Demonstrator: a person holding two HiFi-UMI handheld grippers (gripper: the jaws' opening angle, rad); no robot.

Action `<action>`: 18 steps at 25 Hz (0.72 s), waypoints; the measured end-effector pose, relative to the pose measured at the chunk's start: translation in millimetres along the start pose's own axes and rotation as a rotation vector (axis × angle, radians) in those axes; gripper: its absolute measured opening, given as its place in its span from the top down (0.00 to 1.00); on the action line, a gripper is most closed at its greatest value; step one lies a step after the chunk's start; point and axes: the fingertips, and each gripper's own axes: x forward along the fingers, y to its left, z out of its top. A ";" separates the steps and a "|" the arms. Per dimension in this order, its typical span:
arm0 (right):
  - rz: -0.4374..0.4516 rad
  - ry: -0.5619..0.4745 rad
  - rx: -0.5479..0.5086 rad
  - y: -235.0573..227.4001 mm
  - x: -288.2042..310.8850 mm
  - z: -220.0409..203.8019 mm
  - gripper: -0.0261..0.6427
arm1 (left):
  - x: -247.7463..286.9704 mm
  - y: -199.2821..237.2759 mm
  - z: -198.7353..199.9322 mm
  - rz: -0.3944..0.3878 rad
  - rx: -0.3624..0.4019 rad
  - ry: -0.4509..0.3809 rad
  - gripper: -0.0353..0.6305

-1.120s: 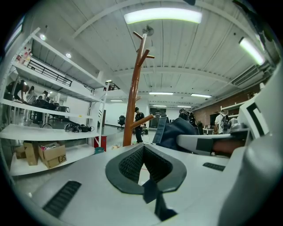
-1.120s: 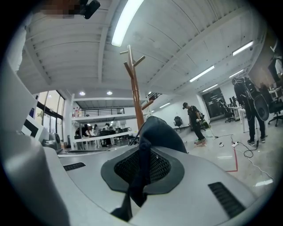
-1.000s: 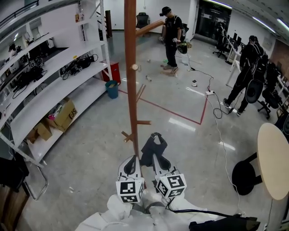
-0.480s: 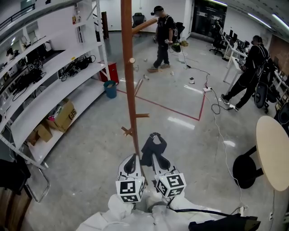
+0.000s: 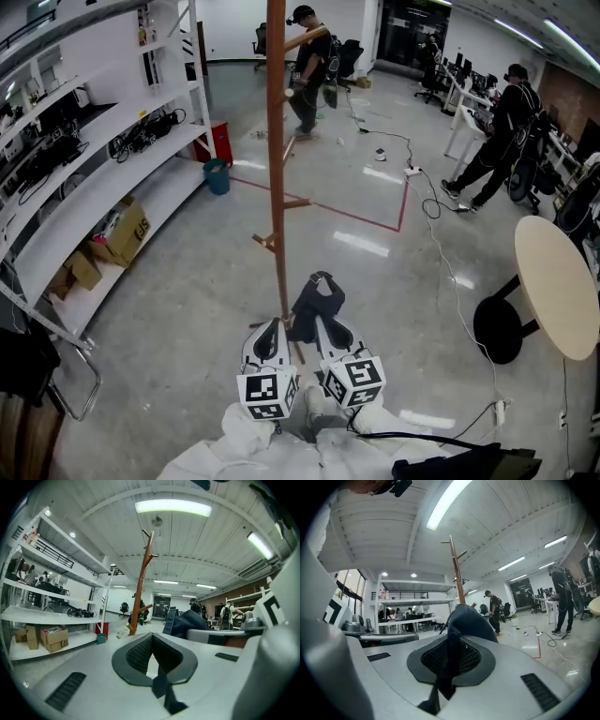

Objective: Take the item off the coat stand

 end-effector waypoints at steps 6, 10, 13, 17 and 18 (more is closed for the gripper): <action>-0.028 0.005 0.009 22.8 -36.5 -5.3 0.92 | -41.6 -4.5 -5.1 -0.011 -0.009 0.006 0.97; -0.034 0.009 0.011 29.0 -54.2 -6.5 0.92 | -57.8 -9.9 -6.2 -0.007 -0.015 0.005 0.97; -0.026 0.017 0.006 34.3 -58.9 -6.4 0.92 | -63.5 -12.1 -0.9 -0.003 -0.016 -0.012 0.97; -0.002 0.019 -0.012 39.3 -62.7 -5.9 0.92 | -67.0 -13.8 1.8 0.012 -0.022 -0.027 0.97; 0.003 0.019 -0.012 37.6 -63.6 -4.9 0.92 | -66.6 -16.3 2.4 0.017 -0.023 -0.028 0.97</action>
